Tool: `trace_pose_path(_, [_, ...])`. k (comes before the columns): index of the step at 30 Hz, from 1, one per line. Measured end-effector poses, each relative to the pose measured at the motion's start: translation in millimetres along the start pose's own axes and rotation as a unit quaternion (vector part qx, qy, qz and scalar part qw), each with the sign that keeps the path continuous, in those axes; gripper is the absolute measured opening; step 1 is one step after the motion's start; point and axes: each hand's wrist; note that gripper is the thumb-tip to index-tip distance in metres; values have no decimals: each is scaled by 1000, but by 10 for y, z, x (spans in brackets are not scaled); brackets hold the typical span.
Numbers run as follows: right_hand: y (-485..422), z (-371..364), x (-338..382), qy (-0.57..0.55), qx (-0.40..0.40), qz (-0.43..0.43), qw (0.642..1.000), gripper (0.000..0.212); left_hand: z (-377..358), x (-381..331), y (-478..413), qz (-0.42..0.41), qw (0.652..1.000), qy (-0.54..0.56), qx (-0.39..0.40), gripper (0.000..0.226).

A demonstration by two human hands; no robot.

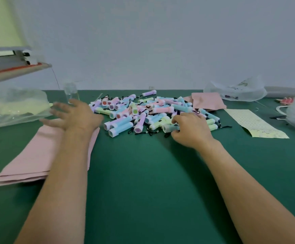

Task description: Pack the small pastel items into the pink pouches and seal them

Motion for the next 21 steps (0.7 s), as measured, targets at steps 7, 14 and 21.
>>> trace_pose_path(7, [-88,-111,-255,121,14,7,993,31,-120,135,-103,-45,994,14,100,60])
trace_pose_path(14, [-55,-114,-353,40,-8,-7,999,27,190,56,63,-97,994,15,51,30])
trace_pose_path(21, [-20,14,-316,-258,-146,-49,954,25,615,-233,451,-200,884,284,-312,25])
Point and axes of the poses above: each hand's wrist, its own y-axis away from the middle knuckle, its own z-axis out of the back of the hand, x = y × z, and after that the axes turned 4 degrees about -x, right-handed
